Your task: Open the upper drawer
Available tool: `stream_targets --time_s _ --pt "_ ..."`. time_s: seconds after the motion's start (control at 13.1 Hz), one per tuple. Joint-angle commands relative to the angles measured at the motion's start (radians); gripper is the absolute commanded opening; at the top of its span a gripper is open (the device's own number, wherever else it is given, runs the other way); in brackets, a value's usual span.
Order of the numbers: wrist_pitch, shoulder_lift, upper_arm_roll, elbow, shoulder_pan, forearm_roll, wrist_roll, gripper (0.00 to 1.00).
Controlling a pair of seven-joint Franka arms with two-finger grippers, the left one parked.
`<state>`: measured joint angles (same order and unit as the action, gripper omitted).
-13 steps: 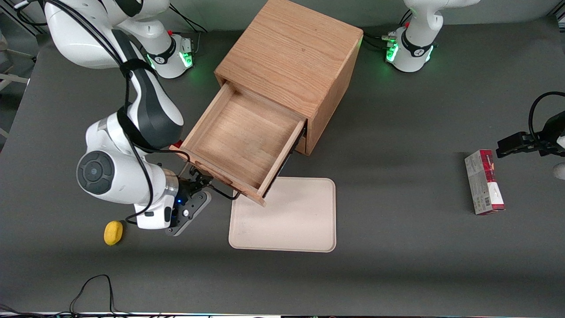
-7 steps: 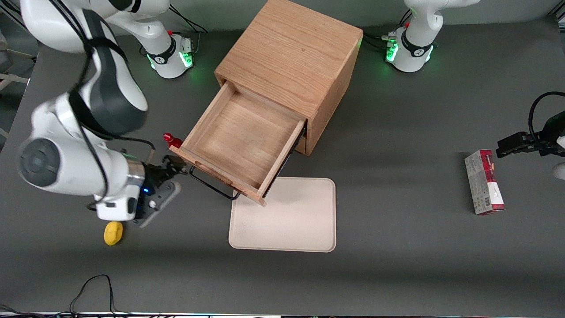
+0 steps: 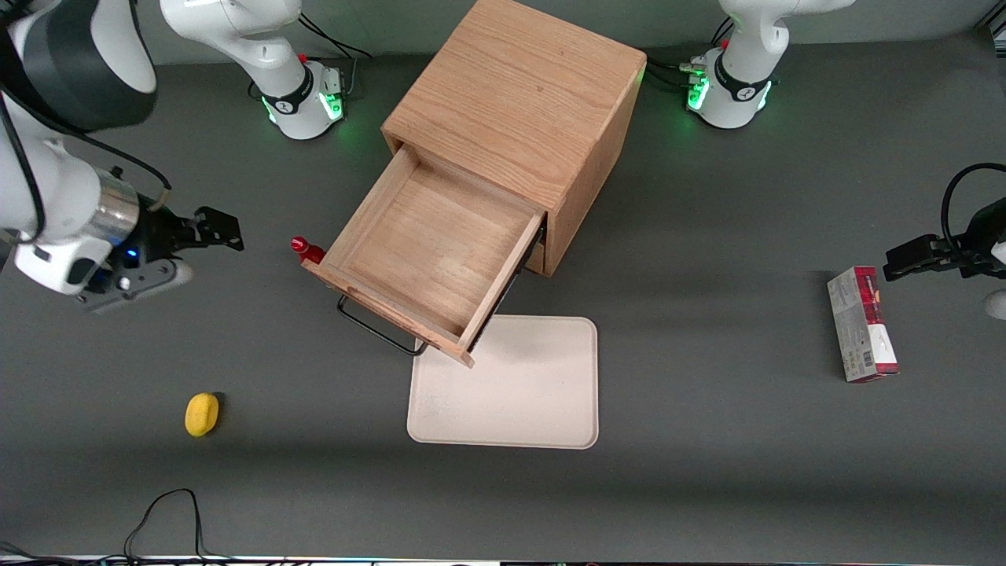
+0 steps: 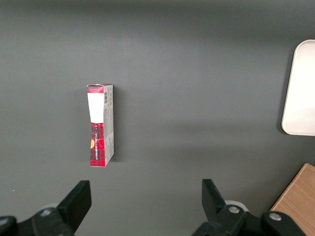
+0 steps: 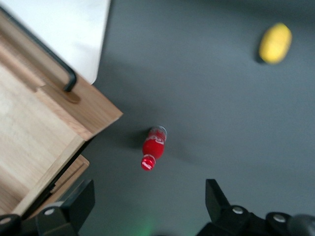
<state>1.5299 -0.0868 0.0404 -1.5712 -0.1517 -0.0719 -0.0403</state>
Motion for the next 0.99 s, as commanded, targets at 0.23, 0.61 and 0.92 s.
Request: stream_targets --time_s 0.23,0.61,0.92 --pt "0.108 0.232 0.029 -0.245 -0.012 0.000 0.063 1.00" --pt "0.099 0.207 0.039 -0.219 -0.011 0.014 -0.032 1.00" --pt "0.079 0.191 0.029 -0.214 0.039 0.057 -0.042 1.00"
